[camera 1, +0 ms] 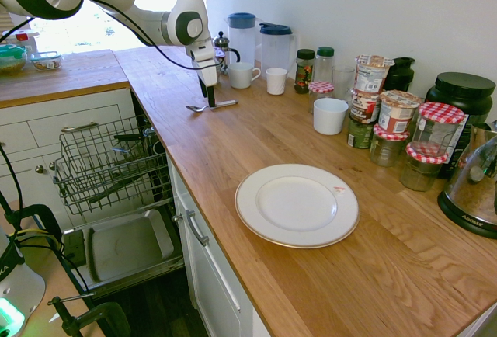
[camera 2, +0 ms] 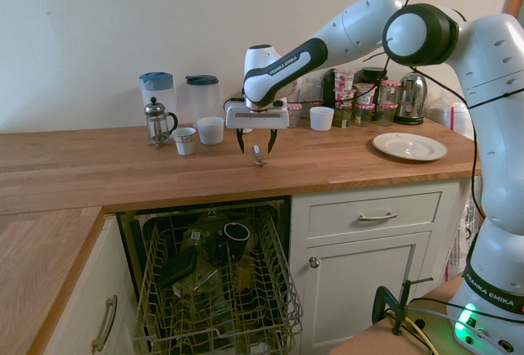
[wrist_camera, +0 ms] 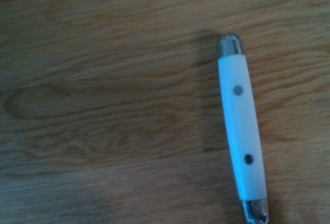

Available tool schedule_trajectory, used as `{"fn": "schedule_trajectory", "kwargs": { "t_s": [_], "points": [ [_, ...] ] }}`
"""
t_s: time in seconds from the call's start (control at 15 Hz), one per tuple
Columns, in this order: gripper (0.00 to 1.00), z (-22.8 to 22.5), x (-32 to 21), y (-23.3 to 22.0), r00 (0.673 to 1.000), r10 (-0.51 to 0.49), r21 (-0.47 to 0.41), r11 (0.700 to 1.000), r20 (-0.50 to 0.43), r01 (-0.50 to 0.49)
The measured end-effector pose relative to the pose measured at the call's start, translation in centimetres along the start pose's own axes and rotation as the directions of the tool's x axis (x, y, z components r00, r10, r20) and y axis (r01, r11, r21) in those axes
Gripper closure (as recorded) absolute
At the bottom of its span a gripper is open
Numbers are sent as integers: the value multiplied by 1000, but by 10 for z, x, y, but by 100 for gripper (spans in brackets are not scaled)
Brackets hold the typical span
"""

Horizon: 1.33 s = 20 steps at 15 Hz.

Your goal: Put the spoon in the dishwasher

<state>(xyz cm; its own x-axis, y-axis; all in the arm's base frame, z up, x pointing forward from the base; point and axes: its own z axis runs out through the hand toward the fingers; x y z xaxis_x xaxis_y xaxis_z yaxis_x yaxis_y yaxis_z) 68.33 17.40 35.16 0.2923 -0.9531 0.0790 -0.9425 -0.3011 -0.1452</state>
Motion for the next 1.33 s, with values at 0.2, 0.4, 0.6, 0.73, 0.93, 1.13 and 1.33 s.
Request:
{"fn": "schedule_trajectory", "kwargs": {
  "t_s": [0.2, 0.4, 0.6, 0.73, 0.93, 1.13, 1.33],
  "points": [
    [0, 7, 2, 1, 1000, 2, -11, 1000, 7, -2],
    [100, 10, 6, 1, 1000, 5, -15, 1000, 11, -5],
    [100, 14, 5, 2, 1000, 0, -21, 1000, 18, 1],
    [100, 14, 6, 2, 1000, -3, -21, 1000, 20, 3],
    [100, 15, 9, 3, 1000, 2, -22, 1000, 22, -1],
    [100, 16, 14, 3, 999, -1, -22, 1000, 34, 2],
    [100, 16, 19, 6, 999, -3, -22, 1000, 49, 4]
  ]
}}
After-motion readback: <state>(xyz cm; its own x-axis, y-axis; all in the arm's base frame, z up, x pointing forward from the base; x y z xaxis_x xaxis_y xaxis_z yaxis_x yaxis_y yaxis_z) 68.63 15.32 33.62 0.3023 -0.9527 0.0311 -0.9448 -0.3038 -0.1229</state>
